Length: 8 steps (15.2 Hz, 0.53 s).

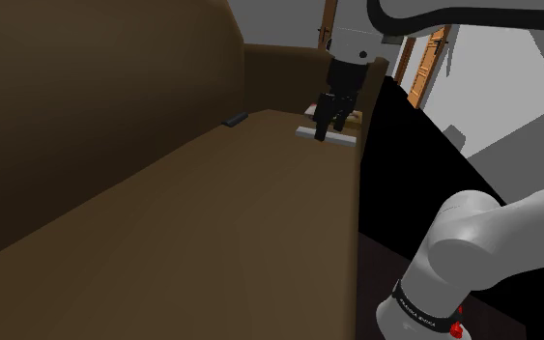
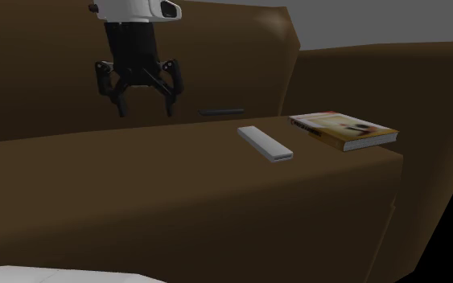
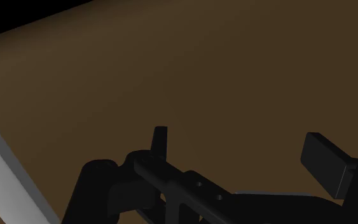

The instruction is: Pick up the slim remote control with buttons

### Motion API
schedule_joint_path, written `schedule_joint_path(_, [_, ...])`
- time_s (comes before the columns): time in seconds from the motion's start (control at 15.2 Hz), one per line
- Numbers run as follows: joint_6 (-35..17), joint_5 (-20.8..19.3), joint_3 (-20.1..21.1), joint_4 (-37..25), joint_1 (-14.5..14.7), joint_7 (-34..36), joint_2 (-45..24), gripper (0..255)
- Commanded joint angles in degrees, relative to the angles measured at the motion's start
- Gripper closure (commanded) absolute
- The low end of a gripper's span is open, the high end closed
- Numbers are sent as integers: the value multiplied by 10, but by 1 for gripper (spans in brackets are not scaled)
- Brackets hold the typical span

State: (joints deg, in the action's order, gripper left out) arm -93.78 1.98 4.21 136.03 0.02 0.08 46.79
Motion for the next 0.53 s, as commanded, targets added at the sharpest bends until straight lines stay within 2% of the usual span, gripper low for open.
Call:
schedule_joint_path(0.0, [0, 0, 0, 0, 0, 0, 0, 0])
schedule_joint_path(0.46, [-43, -49, -85, -24, -20, -112, -82, 0])
